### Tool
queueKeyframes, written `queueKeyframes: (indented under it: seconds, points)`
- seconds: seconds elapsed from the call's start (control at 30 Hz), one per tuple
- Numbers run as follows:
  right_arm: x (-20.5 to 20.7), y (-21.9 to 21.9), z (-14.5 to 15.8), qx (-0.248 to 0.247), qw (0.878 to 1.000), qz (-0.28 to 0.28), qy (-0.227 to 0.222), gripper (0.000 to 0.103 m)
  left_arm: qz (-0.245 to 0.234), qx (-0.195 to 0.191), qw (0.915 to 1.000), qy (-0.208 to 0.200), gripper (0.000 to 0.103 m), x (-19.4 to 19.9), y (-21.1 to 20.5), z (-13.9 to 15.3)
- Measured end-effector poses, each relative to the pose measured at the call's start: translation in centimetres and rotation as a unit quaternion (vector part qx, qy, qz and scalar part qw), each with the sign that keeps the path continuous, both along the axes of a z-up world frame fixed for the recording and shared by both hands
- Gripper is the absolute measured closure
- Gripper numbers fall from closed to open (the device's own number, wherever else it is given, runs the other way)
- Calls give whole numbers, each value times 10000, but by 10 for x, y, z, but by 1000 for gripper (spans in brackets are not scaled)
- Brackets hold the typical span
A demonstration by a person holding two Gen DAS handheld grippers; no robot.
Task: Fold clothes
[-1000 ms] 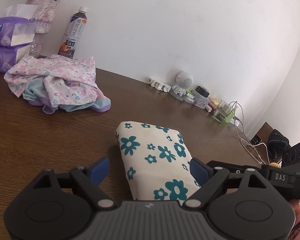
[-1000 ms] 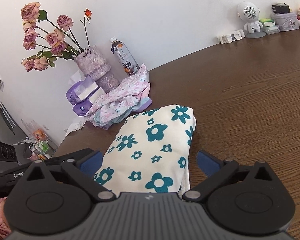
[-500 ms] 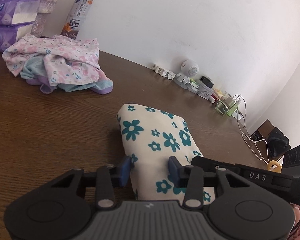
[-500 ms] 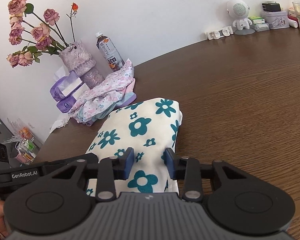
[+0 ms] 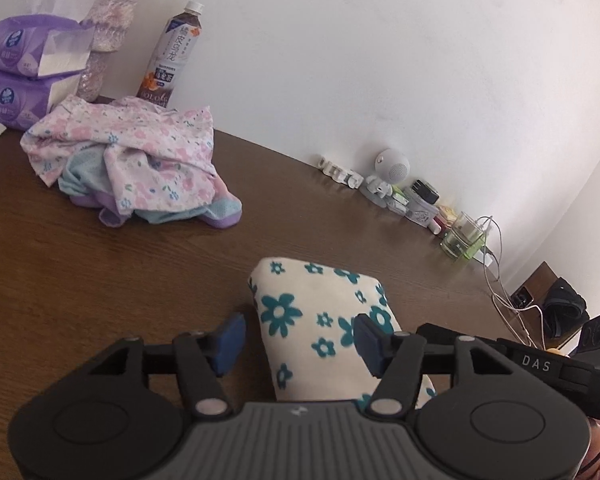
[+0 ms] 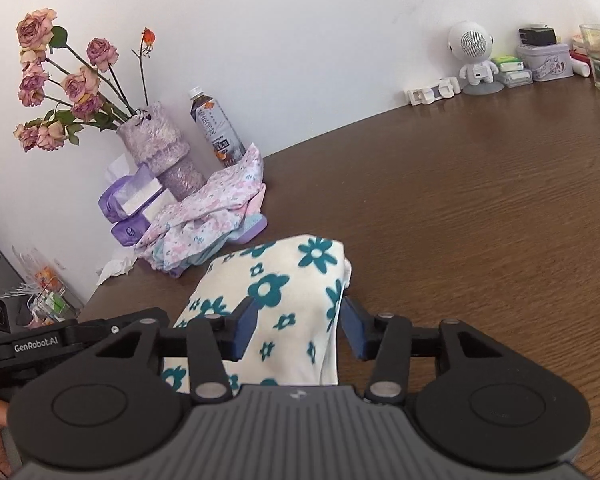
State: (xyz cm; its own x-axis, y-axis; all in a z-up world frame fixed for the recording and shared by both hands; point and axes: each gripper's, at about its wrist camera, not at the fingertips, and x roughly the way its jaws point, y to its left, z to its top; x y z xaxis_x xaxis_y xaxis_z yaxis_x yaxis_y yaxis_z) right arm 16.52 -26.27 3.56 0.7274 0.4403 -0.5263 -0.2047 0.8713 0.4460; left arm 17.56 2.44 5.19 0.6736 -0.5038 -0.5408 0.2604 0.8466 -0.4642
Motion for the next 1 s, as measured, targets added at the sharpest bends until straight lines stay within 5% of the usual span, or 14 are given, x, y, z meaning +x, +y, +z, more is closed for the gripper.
queueKeyframes:
  seconds: [0.13,0.2,0.37,0.5,0.7,1.0]
  points:
    - [18,11,-1,-160,9996,39,235,56,-41,-31,9999,120,47,9,-7,-5]
    - [20,13,-8,-35,9994,41,335,57,-88,-59,9998,164,60,10,-10,-11]
    - [19,16,-18,10,9994,107,324,81,-104,-188,9995,222,71,10,-11,-20]
    - [18,16,-18,2,9995,120,287,81,-85,-175,9996,186,70,9,-11,-19]
    - [36,2,-9,66,9996,-36,287,66,266,-276,9991,166,44,28,0,-7]
    - [70,11,-16,250,9977,-64,626,59,299,-250,9975,587,51,56,-14,-21]
